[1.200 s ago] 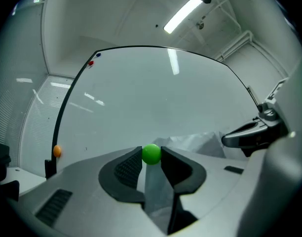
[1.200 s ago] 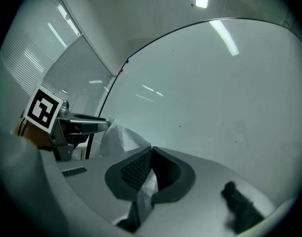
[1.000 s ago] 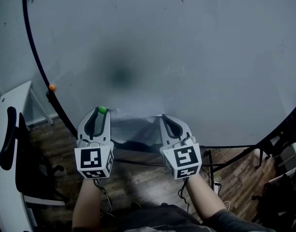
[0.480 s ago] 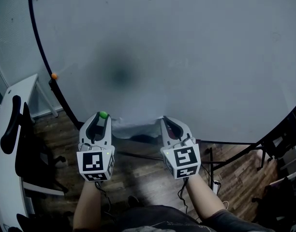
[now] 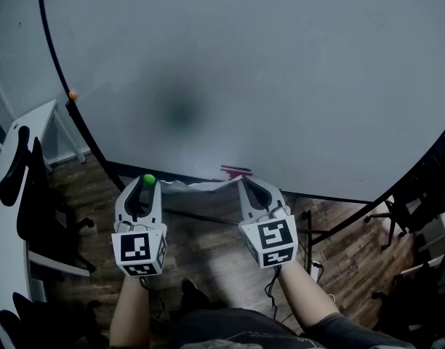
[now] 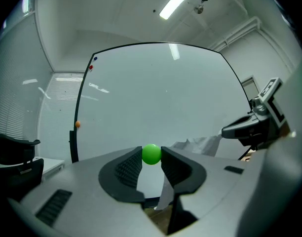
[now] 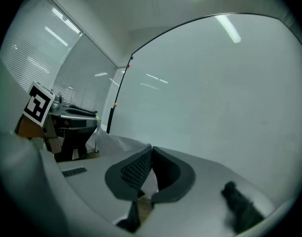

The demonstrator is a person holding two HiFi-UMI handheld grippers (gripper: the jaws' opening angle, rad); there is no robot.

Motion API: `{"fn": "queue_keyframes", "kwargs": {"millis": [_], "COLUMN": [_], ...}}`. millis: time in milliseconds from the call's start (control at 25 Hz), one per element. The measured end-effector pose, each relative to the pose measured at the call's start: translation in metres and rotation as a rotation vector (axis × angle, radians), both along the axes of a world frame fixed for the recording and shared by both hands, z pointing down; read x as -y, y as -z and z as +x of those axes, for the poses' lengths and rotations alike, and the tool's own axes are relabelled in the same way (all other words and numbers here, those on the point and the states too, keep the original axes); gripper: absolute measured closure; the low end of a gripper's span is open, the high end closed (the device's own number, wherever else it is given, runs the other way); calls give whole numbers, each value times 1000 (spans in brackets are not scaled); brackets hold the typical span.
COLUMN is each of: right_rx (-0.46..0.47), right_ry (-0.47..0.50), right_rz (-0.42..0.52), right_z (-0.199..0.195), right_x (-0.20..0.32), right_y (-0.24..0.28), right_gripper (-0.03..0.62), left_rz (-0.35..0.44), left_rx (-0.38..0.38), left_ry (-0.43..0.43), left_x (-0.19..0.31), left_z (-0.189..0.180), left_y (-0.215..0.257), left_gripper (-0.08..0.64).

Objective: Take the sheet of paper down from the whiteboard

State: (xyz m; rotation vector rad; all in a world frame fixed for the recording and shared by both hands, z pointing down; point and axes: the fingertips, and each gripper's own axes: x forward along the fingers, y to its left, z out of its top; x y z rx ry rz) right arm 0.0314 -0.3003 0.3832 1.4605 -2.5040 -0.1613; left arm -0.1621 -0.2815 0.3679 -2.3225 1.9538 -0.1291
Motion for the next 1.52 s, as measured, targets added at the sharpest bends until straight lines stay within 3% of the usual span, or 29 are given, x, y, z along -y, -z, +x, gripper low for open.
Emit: {"fn": "queue_keyframes", "kwargs": {"millis": [920,1200,1520], "right_rx": [25,29,1], "right_ry": [7,26,22], "right_rz": [-56,-84,-68], "right_z": [102,99,75], "right_x": [-127,-143,-163], "right_y": [-32,-46,-43], "right_gripper": [571,571,571], "left_rz": [-67,-60,-61], "left_rx": [22,24,6], "left_ry": [65,51,63], "left_x": [-157,-175,-205], "left_z": [80,92,70], "left_y": [-32,-29,-35], "left_gripper": [434,434,434]}}
